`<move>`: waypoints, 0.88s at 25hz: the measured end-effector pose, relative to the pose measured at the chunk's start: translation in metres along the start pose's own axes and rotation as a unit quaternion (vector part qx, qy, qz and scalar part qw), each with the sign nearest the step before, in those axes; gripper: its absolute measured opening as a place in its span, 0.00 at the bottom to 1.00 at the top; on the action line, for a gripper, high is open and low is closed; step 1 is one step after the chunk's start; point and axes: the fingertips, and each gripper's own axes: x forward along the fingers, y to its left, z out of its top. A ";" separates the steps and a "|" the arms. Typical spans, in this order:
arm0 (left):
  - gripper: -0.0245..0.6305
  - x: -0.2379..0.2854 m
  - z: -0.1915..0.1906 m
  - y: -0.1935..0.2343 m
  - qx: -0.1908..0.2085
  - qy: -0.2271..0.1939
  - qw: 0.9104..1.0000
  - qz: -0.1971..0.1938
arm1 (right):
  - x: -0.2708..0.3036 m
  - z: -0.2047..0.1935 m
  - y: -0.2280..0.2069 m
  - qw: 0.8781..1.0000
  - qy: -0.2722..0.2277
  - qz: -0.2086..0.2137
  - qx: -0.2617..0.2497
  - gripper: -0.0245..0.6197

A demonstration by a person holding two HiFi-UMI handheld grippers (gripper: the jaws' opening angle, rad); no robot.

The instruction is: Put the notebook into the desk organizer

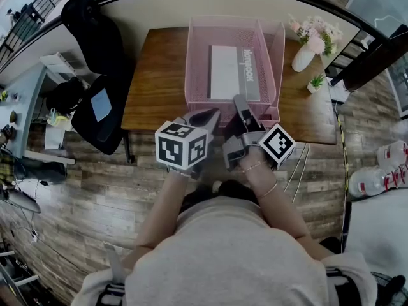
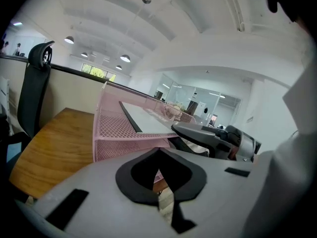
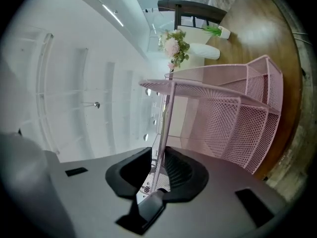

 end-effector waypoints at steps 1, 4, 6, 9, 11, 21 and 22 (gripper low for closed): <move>0.05 -0.001 -0.001 0.000 0.000 0.001 1.000 0.002 | -0.002 0.000 0.000 1.000 0.000 -0.001 -0.001 0.15; 0.05 -0.003 -0.003 -0.002 -0.001 0.002 1.000 0.002 | -0.008 -0.002 0.002 1.000 -0.002 0.000 -0.001 0.15; 0.05 -0.005 -0.005 -0.004 -0.001 0.001 1.000 -0.002 | -0.013 -0.004 0.004 1.000 0.000 -0.001 -0.001 0.15; 0.05 -0.007 -0.007 -0.012 0.005 -0.002 1.000 -0.014 | -0.021 -0.005 0.012 1.000 0.001 0.006 -0.018 0.15; 0.05 -0.009 -0.007 -0.015 0.012 -0.005 1.000 -0.020 | -0.024 -0.005 0.020 0.999 0.002 0.014 -0.034 0.15; 0.05 -0.019 -0.004 -0.020 0.028 -0.017 0.999 -0.017 | -0.032 -0.022 0.049 0.963 0.084 0.031 -0.256 0.14; 0.05 -0.020 -0.004 -0.020 0.029 -0.019 0.999 -0.017 | -0.032 -0.023 0.051 0.957 0.088 0.031 -0.275 0.14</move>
